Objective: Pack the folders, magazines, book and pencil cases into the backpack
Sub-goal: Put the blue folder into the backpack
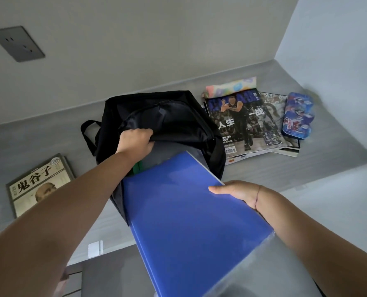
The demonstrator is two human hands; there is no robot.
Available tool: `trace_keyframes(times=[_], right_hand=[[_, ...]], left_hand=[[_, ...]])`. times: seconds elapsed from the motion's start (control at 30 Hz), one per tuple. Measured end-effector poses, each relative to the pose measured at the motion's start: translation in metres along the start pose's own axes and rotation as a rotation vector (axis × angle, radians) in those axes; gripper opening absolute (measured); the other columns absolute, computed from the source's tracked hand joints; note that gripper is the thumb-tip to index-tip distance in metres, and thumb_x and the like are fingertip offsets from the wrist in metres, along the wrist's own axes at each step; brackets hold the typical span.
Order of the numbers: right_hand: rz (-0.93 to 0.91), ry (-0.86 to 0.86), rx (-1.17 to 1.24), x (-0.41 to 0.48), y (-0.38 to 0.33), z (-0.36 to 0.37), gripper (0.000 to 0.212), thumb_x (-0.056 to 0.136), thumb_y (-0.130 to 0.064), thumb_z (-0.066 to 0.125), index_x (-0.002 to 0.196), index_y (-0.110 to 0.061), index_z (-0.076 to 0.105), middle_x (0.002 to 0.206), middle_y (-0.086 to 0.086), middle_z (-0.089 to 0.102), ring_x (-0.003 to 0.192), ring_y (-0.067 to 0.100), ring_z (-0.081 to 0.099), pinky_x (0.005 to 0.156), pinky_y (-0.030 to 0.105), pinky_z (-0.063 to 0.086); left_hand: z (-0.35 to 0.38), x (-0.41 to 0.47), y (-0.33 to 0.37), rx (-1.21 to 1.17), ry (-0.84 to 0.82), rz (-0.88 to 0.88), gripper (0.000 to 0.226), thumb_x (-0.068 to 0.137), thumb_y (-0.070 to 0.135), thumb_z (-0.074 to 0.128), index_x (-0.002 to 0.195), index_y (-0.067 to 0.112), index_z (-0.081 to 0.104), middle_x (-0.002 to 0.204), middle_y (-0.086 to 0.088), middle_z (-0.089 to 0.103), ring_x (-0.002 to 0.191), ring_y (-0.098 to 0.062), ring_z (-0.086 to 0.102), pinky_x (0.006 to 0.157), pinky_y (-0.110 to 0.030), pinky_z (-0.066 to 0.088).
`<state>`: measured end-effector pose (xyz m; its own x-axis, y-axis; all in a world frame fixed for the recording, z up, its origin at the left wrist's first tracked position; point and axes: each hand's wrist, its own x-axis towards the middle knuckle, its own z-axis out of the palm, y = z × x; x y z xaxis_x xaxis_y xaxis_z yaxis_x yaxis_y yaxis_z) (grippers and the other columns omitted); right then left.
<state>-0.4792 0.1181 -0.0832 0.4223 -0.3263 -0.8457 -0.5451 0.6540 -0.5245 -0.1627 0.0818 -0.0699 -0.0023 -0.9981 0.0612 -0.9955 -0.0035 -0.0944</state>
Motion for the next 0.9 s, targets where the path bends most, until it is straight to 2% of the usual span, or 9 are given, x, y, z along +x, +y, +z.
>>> trace_keyframes(times=[0.1,0.17,0.3,0.4,0.53,0.57,0.7,0.8,0.9], right_hand=[[-0.048,0.12,-0.011,0.005,-0.014,-0.002,0.065,0.072,-0.053,0.07,0.127,-0.02,0.059,0.136,0.002,0.055,0.13,0.019,0.047,0.114,0.041,0.029],[-0.068,0.156,-0.029,0.007,-0.021,-0.004,0.067,0.072,-0.054,0.07,0.129,-0.022,0.057,0.138,-0.002,0.053,0.132,0.017,0.043,0.115,0.039,0.027],[-0.078,0.195,-0.046,0.01,-0.023,-0.007,0.044,0.077,-0.051,0.068,0.112,-0.026,0.065,0.131,-0.007,0.057,0.127,0.014,0.045,0.114,0.035,0.027],[-0.079,0.222,-0.016,0.014,-0.017,-0.003,0.019,0.08,-0.045,0.067,0.089,-0.028,0.067,0.113,-0.009,0.062,0.115,0.011,0.046,0.101,0.027,0.029],[-0.116,0.264,0.048,0.023,-0.009,0.004,0.015,0.082,-0.037,0.068,0.087,-0.023,0.066,0.102,-0.009,0.061,0.111,0.011,0.046,0.094,0.024,0.028],[-0.127,0.273,0.072,0.025,-0.009,0.007,0.019,0.082,-0.035,0.068,0.093,-0.019,0.067,0.103,-0.008,0.062,0.114,0.013,0.047,0.094,0.024,0.028],[-0.157,0.334,0.175,0.037,-0.026,0.02,0.057,0.08,-0.036,0.071,0.126,-0.006,0.057,0.135,0.005,0.053,0.131,0.02,0.043,0.11,0.031,0.029],[-0.155,0.311,0.128,0.045,-0.043,0.02,0.065,0.076,-0.041,0.073,0.128,-0.006,0.055,0.136,0.007,0.053,0.126,0.023,0.048,0.11,0.036,0.034],[-0.134,0.304,-0.018,0.05,-0.061,0.016,0.07,0.077,-0.049,0.07,0.13,-0.007,0.053,0.136,0.007,0.052,0.124,0.022,0.049,0.105,0.033,0.036]], left_hand=[[-0.006,-0.004,-0.003,-0.021,0.025,0.061,0.022,0.088,0.029,0.056,0.094,0.009,0.061,0.086,-0.009,0.067,0.08,-0.033,0.063,0.061,-0.031,0.039],[-0.008,-0.006,-0.005,-0.01,0.013,0.117,0.025,0.09,0.032,0.055,0.095,0.008,0.06,0.087,-0.009,0.066,0.081,-0.03,0.063,0.061,-0.031,0.039],[-0.001,-0.008,-0.009,0.041,-0.027,0.196,0.027,0.093,0.033,0.049,0.101,0.009,0.059,0.094,-0.006,0.064,0.083,-0.027,0.063,0.059,-0.029,0.035],[0.003,-0.008,-0.016,0.096,-0.096,0.222,0.019,0.096,0.026,0.047,0.108,0.015,0.057,0.098,-0.003,0.063,0.086,-0.024,0.063,0.062,-0.031,0.042],[0.005,-0.007,-0.023,0.067,-0.146,0.241,0.022,0.095,0.022,0.048,0.114,0.019,0.058,0.104,-0.002,0.062,0.095,-0.023,0.063,0.072,-0.033,0.049],[0.005,-0.007,-0.022,0.069,-0.151,0.254,0.023,0.095,0.022,0.048,0.115,0.019,0.059,0.105,-0.002,0.062,0.096,-0.024,0.063,0.073,-0.034,0.049],[0.007,-0.006,-0.017,0.079,-0.154,0.322,0.021,0.096,0.022,0.046,0.112,0.014,0.059,0.103,-0.004,0.061,0.093,-0.024,0.062,0.071,-0.035,0.049],[0.006,-0.005,-0.019,0.112,-0.172,0.303,0.019,0.096,0.015,0.045,0.109,0.013,0.059,0.102,-0.004,0.061,0.092,-0.023,0.06,0.07,-0.035,0.048],[0.008,-0.008,-0.015,0.116,-0.214,0.268,0.018,0.095,0.015,0.046,0.11,0.012,0.057,0.105,-0.004,0.06,0.094,-0.023,0.059,0.069,-0.035,0.048]])
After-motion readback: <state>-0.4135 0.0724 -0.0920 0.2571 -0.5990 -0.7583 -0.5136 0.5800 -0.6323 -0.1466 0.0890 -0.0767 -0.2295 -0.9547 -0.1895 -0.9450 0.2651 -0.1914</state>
